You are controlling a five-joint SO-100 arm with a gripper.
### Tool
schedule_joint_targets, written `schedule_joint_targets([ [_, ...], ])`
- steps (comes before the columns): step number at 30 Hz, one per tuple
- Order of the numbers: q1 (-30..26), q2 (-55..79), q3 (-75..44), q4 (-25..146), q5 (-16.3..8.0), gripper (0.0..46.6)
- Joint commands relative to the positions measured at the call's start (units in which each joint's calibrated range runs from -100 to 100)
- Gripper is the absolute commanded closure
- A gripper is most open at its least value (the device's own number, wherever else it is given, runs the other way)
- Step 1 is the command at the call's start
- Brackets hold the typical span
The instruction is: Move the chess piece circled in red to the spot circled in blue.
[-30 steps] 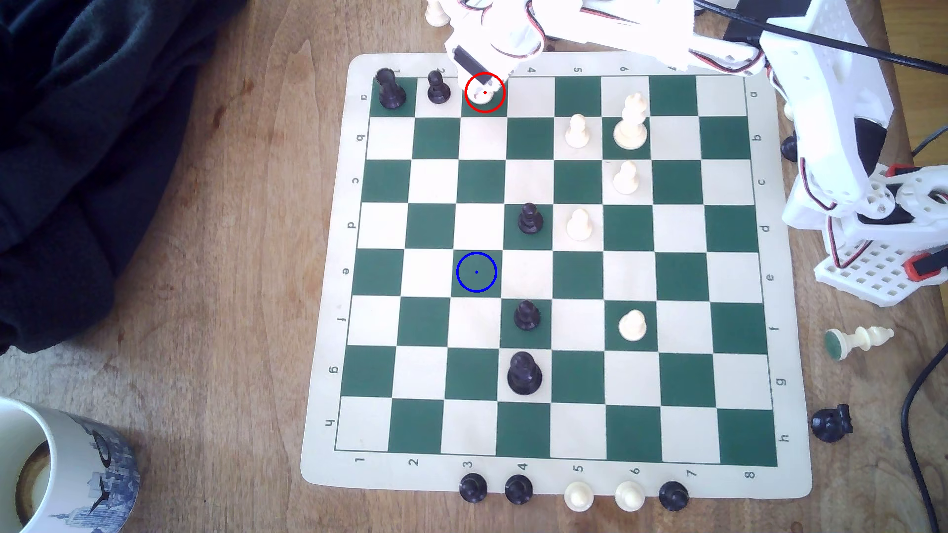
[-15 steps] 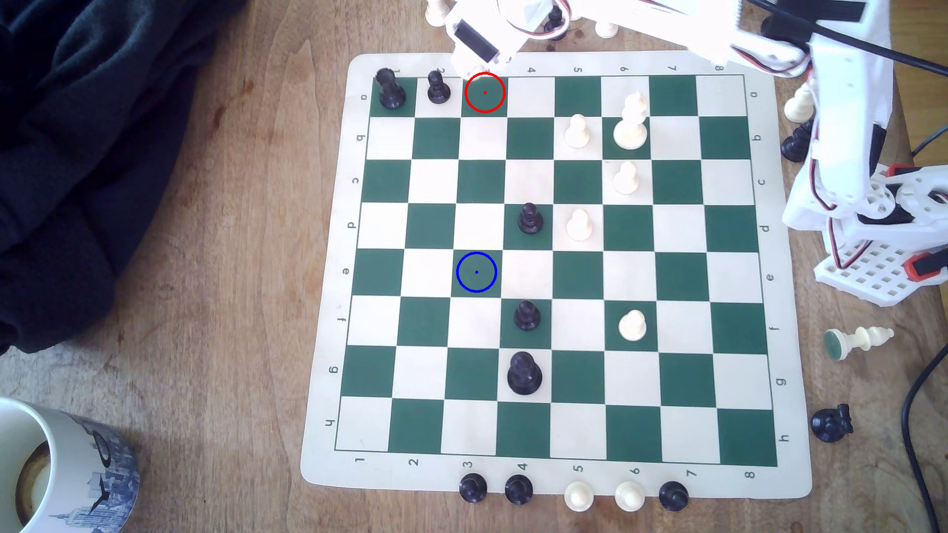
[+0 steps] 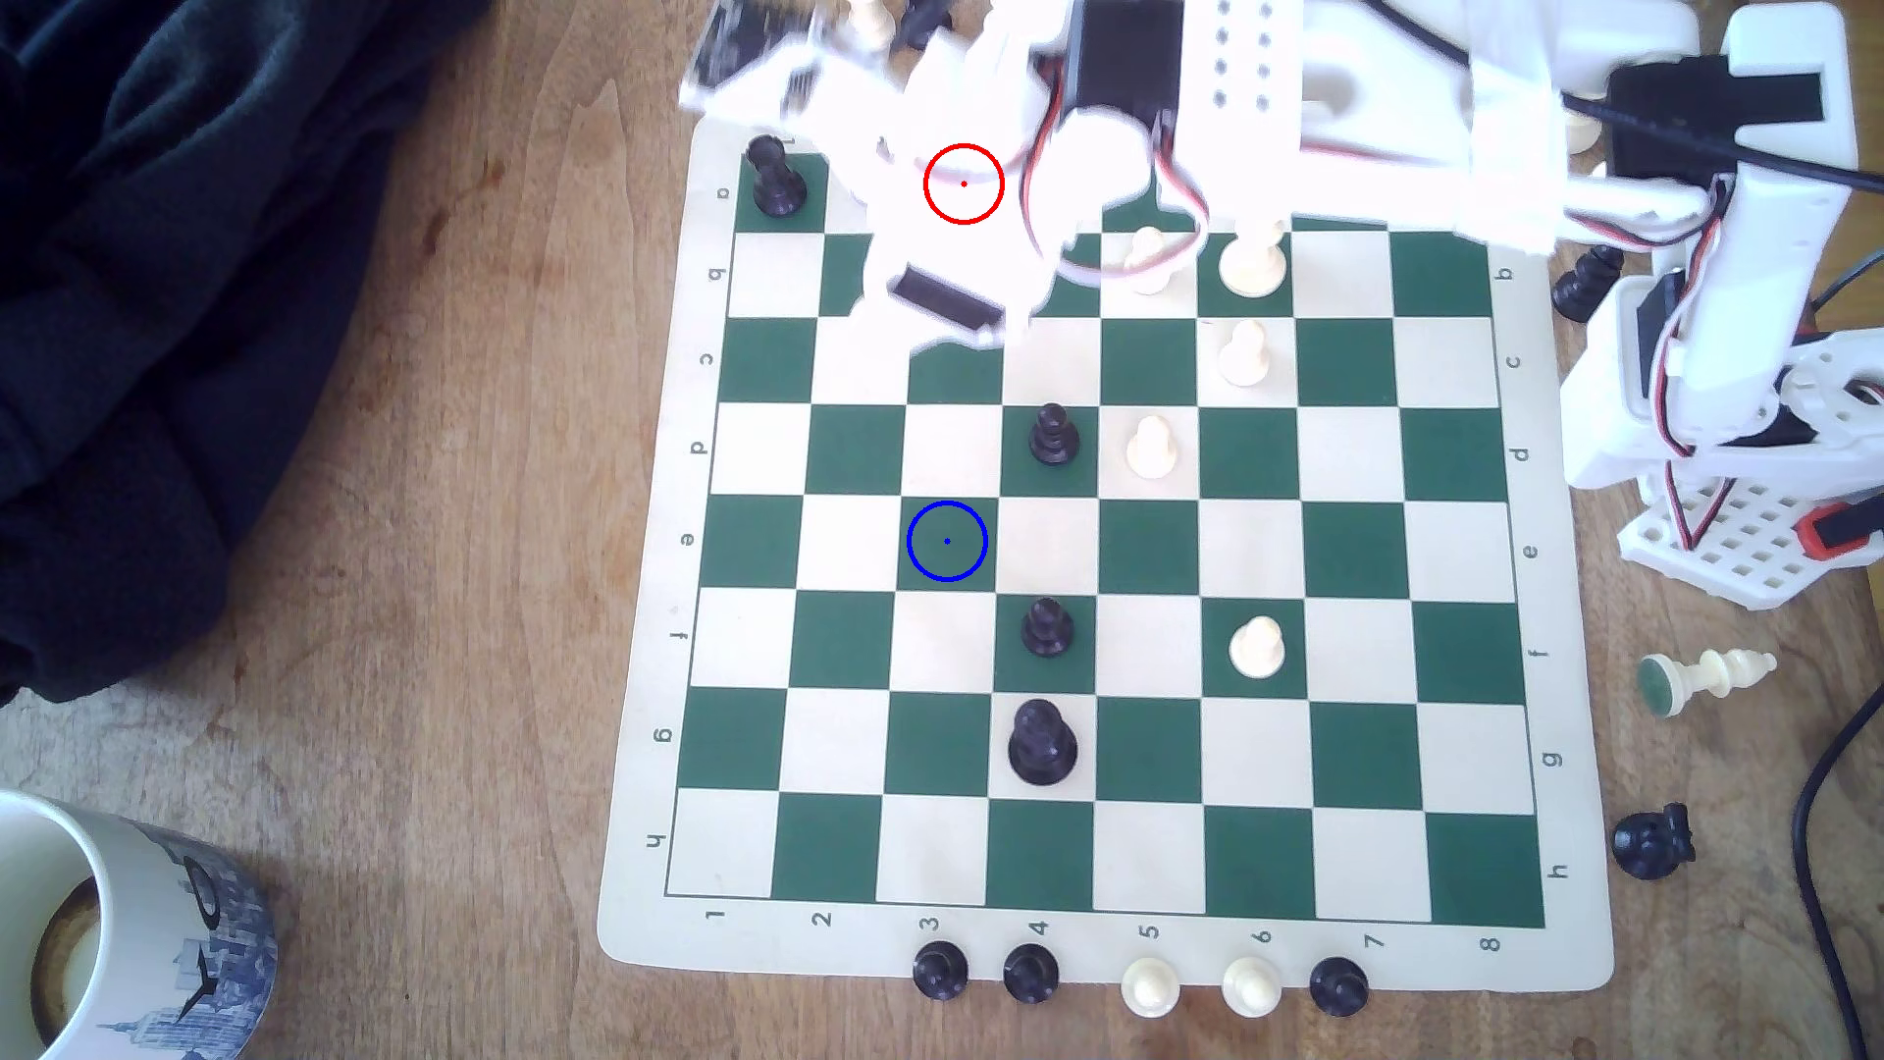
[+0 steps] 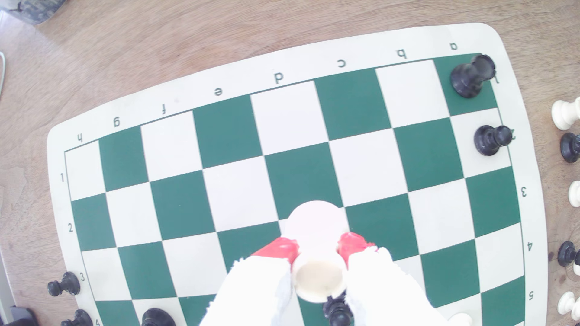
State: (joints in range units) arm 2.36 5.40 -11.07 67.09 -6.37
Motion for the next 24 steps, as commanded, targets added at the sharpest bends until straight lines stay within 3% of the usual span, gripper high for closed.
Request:
schedule_joint_targets([
  [1, -1.9, -0.2, -1.0, -0.3, -0.5, 46.4],
  [24, -8.7, 9.6, 3.6, -2.8, -2.1, 46.4],
])
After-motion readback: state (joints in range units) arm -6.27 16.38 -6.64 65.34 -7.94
